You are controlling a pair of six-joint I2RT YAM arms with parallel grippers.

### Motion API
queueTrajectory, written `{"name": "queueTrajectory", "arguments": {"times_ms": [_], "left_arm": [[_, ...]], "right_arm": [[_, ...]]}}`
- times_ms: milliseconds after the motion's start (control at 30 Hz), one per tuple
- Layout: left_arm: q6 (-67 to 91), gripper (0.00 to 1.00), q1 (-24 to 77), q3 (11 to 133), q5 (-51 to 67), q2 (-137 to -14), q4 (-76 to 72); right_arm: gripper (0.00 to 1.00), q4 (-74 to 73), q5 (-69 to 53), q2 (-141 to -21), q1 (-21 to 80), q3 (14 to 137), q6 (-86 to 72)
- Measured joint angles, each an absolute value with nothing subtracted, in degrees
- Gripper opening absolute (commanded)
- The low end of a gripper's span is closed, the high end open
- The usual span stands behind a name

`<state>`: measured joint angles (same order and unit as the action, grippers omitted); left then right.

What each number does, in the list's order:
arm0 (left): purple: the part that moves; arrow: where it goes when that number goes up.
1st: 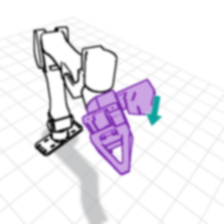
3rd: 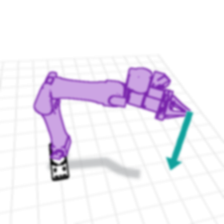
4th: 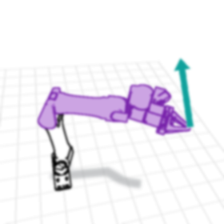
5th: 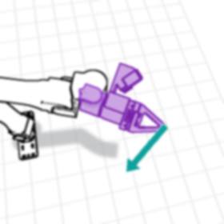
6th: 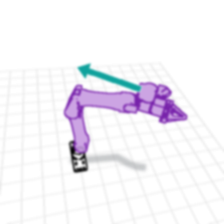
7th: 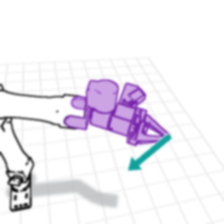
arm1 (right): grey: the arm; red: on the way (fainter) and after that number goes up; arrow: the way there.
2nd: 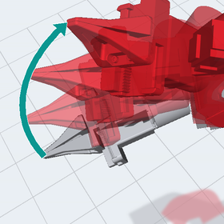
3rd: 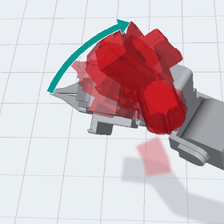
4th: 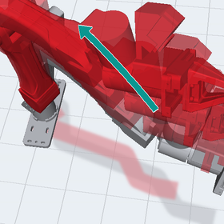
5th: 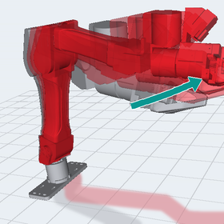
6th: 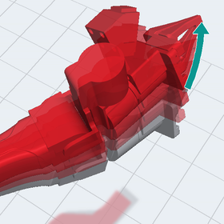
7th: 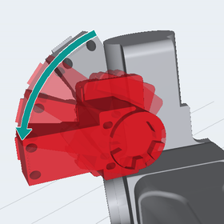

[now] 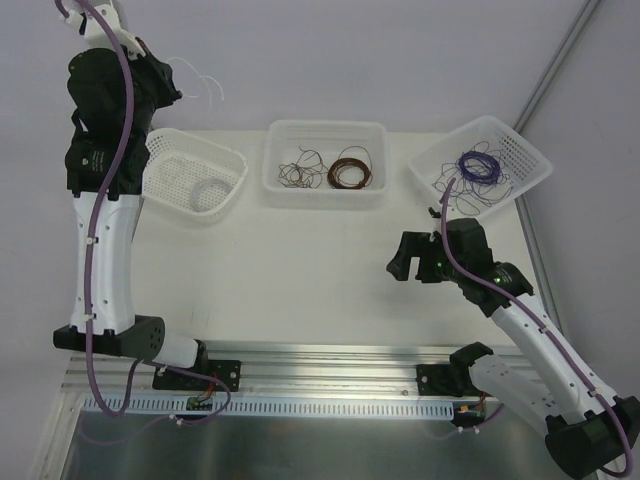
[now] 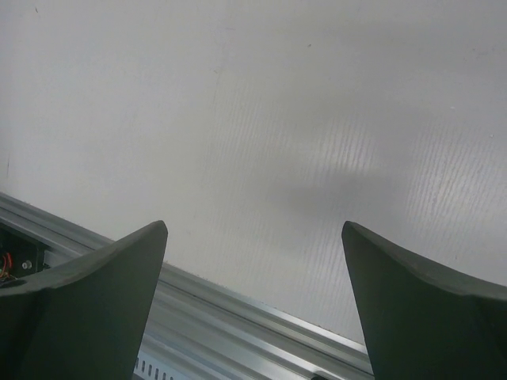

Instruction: Untangle the cables

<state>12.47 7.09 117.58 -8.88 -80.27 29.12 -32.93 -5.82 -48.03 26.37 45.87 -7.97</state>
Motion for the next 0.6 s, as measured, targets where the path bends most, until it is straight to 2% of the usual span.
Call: {"name": "queueTrajectory", "arguments": {"times_ms": [600], "left_arm": [[12.9,0.0,-7.7,119.2,-10.0,-101.9,25.6]], "right_arm": [[0.97,-35.0,-6.8,-52.8,26.4,48.0,-4.7]]}}
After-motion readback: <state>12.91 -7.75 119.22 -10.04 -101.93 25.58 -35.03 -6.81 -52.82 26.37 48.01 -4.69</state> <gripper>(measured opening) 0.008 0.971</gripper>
